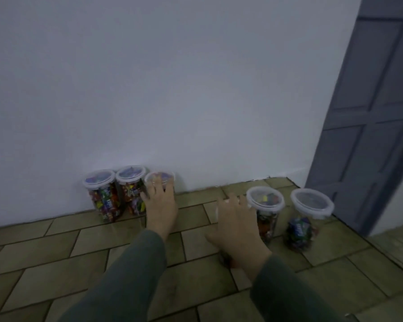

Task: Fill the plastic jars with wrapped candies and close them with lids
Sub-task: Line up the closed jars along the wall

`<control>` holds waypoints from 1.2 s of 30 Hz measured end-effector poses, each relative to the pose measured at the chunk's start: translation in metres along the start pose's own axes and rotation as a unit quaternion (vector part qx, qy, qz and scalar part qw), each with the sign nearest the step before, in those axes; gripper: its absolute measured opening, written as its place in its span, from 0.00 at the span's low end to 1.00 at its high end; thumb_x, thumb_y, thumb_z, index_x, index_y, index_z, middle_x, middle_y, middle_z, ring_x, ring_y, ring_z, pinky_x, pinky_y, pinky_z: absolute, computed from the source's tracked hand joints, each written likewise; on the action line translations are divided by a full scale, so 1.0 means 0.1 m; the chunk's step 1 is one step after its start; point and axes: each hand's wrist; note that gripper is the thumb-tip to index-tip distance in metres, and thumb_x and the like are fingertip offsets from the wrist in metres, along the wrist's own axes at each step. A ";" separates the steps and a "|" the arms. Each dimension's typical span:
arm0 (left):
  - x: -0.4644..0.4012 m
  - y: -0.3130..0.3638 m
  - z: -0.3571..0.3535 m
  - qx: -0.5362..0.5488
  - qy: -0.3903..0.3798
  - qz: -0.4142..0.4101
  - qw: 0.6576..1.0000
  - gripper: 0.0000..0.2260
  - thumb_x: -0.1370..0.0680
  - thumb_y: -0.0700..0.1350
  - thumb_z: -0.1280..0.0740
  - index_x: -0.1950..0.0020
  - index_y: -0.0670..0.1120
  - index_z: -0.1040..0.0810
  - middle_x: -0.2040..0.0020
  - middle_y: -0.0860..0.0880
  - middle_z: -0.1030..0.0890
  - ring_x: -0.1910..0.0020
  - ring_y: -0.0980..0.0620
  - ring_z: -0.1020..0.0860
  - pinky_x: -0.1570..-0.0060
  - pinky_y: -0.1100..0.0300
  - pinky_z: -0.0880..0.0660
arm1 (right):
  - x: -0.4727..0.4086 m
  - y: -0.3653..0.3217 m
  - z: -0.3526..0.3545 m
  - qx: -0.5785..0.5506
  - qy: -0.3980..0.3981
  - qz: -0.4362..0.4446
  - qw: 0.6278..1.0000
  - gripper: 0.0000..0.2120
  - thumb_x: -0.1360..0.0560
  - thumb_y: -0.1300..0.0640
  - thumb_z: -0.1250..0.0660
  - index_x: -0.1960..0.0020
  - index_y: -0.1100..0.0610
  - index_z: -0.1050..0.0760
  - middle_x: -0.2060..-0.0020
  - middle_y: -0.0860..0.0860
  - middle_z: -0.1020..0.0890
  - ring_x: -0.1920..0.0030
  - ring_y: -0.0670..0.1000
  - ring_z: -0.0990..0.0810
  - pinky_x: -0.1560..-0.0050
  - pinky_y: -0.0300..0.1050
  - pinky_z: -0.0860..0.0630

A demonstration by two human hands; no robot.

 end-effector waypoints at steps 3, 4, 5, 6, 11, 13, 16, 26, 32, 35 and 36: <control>0.00 0.02 -0.04 -0.004 -0.026 0.028 0.999 0.29 0.19 0.42 0.41 0.21 0.48 0.49 0.21 0.42 0.49 0.23 0.37 0.51 0.33 0.34 0.41 | 0.13 0.10 -0.12 0.024 -0.034 -0.032 0.999 0.34 0.21 0.52 0.37 0.23 0.61 0.50 0.26 0.63 0.44 0.27 0.66 0.42 0.29 0.58 0.36; 0.01 0.04 -0.02 -0.003 -0.025 0.031 0.999 0.28 0.19 0.41 0.42 0.21 0.47 0.49 0.21 0.42 0.49 0.23 0.37 0.51 0.33 0.35 0.39 | 0.14 0.11 -0.16 0.030 -0.030 -0.031 0.999 0.33 0.20 0.55 0.39 0.23 0.62 0.53 0.25 0.64 0.46 0.26 0.67 0.45 0.28 0.59 0.38; 0.02 0.07 0.01 -0.002 -0.024 0.032 0.999 0.27 0.19 0.41 0.42 0.21 0.46 0.48 0.22 0.41 0.47 0.24 0.37 0.50 0.33 0.36 0.38 | 0.14 0.11 -0.20 0.032 -0.022 -0.029 0.999 0.32 0.19 0.57 0.41 0.23 0.62 0.54 0.25 0.65 0.47 0.26 0.67 0.46 0.28 0.59 0.39; 0.03 0.09 0.04 -0.003 -0.022 0.032 0.999 0.27 0.20 0.40 0.42 0.22 0.45 0.46 0.23 0.40 0.45 0.24 0.37 0.49 0.34 0.37 0.37 | 0.12 0.12 -0.22 0.034 -0.015 -0.026 0.999 0.31 0.19 0.57 0.42 0.23 0.62 0.55 0.24 0.65 0.48 0.25 0.67 0.47 0.27 0.59 0.41; 0.01 0.07 0.09 0.012 -0.017 0.015 1.000 0.25 0.21 0.39 0.42 0.24 0.43 0.41 0.25 0.39 0.41 0.26 0.38 0.44 0.35 0.40 0.36 | -0.03 0.10 -0.28 0.054 -0.005 0.006 0.999 0.29 0.18 0.59 0.44 0.22 0.62 0.54 0.24 0.65 0.49 0.25 0.68 0.48 0.27 0.60 0.43; -0.02 0.04 0.11 0.018 -0.020 0.007 1.000 0.25 0.20 0.38 0.42 0.23 0.44 0.41 0.24 0.39 0.42 0.26 0.38 0.44 0.35 0.42 0.35 | -0.11 0.05 -0.28 0.063 -0.005 0.019 0.998 0.29 0.18 0.59 0.44 0.22 0.62 0.55 0.24 0.65 0.49 0.25 0.68 0.48 0.27 0.60 0.43; -0.07 -0.02 0.13 0.029 -0.011 -0.008 0.999 0.24 0.20 0.37 0.44 0.24 0.45 0.40 0.25 0.40 0.41 0.27 0.39 0.41 0.36 0.46 0.33 | -0.29 -0.02 -0.32 0.072 -0.004 0.035 0.997 0.32 0.19 0.57 0.41 0.23 0.63 0.55 0.24 0.65 0.49 0.25 0.68 0.48 0.27 0.61 0.43; -0.24 -0.21 0.13 0.061 0.049 -0.086 0.993 0.20 0.28 0.34 0.36 0.36 0.42 0.24 0.40 0.39 0.26 0.40 0.38 0.29 0.43 0.48 0.26 | -1.13 -0.22 -0.42 0.088 0.014 0.082 0.993 0.33 0.20 0.56 0.38 0.23 0.62 0.54 0.24 0.65 0.48 0.26 0.69 0.47 0.27 0.60 0.40; -0.42 -0.23 0.03 0.040 0.057 -0.111 0.991 0.26 0.36 0.32 0.25 0.38 0.41 0.23 0.38 0.39 0.24 0.38 0.38 0.26 0.41 0.48 0.26 | -1.68 -0.32 -0.54 0.061 0.037 0.096 0.993 0.28 0.18 0.60 0.44 0.23 0.62 0.52 0.24 0.64 0.46 0.25 0.68 0.47 0.28 0.58 0.39; -0.56 -0.22 -0.05 0.017 0.068 -0.106 0.992 0.28 0.39 0.32 0.23 0.40 0.41 0.21 0.42 0.40 0.21 0.44 0.38 0.22 0.46 0.46 0.23 | -1.91 -0.37 -0.59 0.039 0.047 0.100 0.993 0.25 0.18 0.62 0.48 0.23 0.61 0.51 0.24 0.63 0.46 0.25 0.68 0.48 0.27 0.58 0.41; -0.61 -0.21 -0.08 0.014 0.067 -0.100 0.993 0.27 0.38 0.31 0.25 0.39 0.41 0.22 0.41 0.39 0.22 0.43 0.37 0.23 0.44 0.45 0.24 | -1.97 -0.39 -0.60 0.032 0.046 0.102 0.993 0.25 0.17 0.62 0.48 0.23 0.61 0.50 0.24 0.63 0.46 0.25 0.68 0.48 0.27 0.58 0.41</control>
Point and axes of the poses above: each hand's wrist, its own x-axis away from the middle knuckle, its own z-axis out of the back of the hand, y = z × x
